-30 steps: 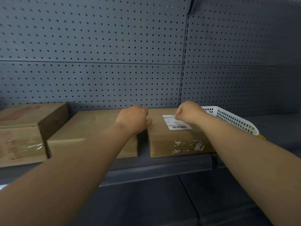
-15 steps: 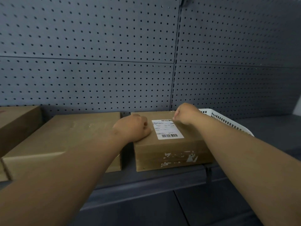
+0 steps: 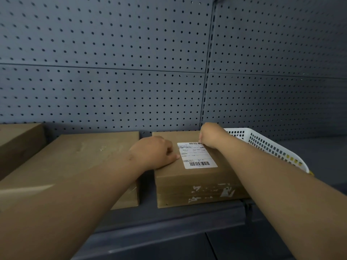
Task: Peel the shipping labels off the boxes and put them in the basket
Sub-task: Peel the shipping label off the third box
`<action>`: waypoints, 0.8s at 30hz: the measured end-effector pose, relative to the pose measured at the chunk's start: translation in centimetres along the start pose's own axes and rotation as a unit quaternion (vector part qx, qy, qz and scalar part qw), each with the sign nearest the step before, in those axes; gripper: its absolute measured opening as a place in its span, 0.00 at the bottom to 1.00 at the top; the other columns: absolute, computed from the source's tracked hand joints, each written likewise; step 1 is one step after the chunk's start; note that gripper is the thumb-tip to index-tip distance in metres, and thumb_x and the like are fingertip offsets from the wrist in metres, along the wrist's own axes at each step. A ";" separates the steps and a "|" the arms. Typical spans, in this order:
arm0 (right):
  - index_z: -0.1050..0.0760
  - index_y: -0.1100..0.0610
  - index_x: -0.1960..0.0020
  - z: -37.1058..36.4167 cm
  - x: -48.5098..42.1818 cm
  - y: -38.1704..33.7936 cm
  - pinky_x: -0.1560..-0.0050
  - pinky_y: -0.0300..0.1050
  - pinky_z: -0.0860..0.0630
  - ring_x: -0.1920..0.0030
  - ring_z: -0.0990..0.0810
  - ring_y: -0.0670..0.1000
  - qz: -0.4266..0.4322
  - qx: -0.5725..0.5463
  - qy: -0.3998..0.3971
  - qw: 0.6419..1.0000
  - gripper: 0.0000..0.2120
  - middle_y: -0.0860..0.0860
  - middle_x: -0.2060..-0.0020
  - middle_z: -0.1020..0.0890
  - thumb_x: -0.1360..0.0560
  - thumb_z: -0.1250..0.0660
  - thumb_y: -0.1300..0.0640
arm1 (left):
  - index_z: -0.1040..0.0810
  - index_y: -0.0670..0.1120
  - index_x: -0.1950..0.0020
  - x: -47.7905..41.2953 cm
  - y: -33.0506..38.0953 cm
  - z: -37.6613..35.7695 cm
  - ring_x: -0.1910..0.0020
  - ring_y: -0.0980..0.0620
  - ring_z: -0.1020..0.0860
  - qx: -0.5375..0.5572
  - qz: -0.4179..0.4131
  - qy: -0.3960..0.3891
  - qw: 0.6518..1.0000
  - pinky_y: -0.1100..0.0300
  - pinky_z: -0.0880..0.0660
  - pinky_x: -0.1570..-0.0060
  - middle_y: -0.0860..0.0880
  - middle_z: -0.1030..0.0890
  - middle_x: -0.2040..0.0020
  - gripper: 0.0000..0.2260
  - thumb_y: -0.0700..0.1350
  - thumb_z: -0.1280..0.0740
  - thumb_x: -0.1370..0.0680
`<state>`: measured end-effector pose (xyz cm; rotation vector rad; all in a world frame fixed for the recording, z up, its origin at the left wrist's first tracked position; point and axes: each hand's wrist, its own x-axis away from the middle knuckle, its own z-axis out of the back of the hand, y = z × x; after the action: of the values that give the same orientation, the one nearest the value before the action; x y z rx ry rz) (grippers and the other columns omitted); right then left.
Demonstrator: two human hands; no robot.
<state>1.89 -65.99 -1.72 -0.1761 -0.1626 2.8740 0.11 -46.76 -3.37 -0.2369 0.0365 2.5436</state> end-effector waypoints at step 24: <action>0.37 0.59 0.71 0.3 1.5 -0.8 0.73 0.41 0.35 0.72 0.35 0.49 0.018 0.067 0.009 0.998 0.16 0.52 0.71 0.34 0.27 0.38 0.69 | 0.23 0.48 0.39 1.3 0.0 0.3 0.44 0.49 0.24 -0.003 -0.021 -0.019 1.000 0.51 0.26 0.44 0.48 0.22 0.42 0.23 0.62 0.45 0.22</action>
<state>0.64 -64.84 -1.48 -0.1812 0.0375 2.9059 -1.00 -45.97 -3.34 -0.1910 0.0092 2.5063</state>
